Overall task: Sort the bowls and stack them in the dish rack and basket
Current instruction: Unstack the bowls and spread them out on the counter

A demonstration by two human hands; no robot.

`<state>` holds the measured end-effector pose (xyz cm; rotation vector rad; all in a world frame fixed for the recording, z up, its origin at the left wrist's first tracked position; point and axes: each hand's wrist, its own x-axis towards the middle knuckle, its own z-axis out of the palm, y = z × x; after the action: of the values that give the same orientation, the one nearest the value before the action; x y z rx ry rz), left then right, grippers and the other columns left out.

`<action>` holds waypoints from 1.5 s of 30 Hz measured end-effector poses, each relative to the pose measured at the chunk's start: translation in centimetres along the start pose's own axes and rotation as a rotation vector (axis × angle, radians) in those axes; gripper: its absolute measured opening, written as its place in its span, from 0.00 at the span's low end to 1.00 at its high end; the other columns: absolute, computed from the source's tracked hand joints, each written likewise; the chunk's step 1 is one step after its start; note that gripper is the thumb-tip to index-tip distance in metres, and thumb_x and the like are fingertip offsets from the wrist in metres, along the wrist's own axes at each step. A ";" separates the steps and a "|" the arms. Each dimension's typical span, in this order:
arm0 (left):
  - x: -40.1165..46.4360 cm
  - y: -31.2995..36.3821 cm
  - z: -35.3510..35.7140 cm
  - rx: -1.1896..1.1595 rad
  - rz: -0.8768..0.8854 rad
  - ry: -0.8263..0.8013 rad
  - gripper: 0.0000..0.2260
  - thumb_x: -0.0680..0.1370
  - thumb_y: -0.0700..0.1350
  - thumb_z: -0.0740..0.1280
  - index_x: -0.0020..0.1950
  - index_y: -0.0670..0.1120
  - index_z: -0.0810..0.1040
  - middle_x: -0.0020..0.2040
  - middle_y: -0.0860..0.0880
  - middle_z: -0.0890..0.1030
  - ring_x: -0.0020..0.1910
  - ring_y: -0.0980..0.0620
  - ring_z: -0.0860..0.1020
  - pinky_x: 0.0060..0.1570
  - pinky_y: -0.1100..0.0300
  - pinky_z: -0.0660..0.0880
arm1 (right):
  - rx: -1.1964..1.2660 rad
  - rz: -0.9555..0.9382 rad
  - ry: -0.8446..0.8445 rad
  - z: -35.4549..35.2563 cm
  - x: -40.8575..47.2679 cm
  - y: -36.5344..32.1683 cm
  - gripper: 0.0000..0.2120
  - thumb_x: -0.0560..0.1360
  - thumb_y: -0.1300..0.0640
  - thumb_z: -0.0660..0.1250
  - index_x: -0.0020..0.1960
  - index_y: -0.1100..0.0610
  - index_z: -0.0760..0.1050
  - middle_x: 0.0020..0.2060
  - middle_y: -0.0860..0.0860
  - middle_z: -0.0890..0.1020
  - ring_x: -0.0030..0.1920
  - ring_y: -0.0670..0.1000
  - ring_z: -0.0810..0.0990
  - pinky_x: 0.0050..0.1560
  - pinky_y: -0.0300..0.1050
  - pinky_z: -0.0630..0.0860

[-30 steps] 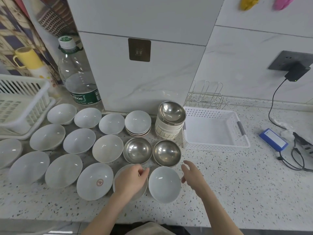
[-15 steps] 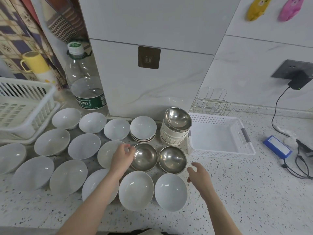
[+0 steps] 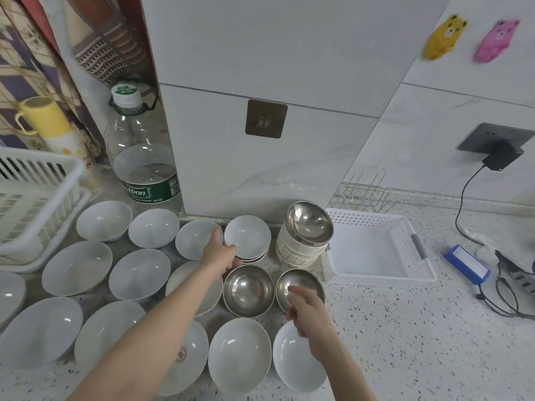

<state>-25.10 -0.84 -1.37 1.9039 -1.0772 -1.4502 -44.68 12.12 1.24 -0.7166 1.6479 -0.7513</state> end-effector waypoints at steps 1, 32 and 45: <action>0.0 0.1 0.0 -0.011 -0.002 -0.021 0.30 0.77 0.39 0.59 0.77 0.57 0.55 0.43 0.39 0.85 0.16 0.58 0.71 0.17 0.67 0.62 | 0.013 0.011 -0.006 0.2 0.1 0.0 0.11 0.79 0.58 0.62 0.61 0.51 0.73 0.27 0.51 0.77 0.22 0.44 0.63 0.21 0.36 0.60; -4.1 -0.3 -7.6 -0.758 0.016 -0.242 0.20 0.78 0.31 0.58 0.58 0.55 0.75 0.32 0.41 0.82 0.19 0.59 0.71 0.16 0.69 0.56 | -0.404 -0.160 0.191 7.8 7.9 -4.9 0.25 0.77 0.53 0.59 0.74 0.55 0.64 0.56 0.50 0.80 0.46 0.48 0.80 0.51 0.48 0.75; -5.2 -3.8 -10.3 -0.764 0.021 -0.087 0.23 0.78 0.31 0.58 0.68 0.52 0.70 0.35 0.38 0.84 0.21 0.57 0.71 0.16 0.68 0.59 | -0.264 -0.053 0.253 9.7 9.3 -5.8 0.25 0.73 0.64 0.57 0.69 0.49 0.69 0.47 0.49 0.80 0.26 0.46 0.81 0.26 0.38 0.74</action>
<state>-14.80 4.91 1.57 1.2842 -0.4537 -1.6301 -36.50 0.29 -1.29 -0.8815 1.9893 -0.6901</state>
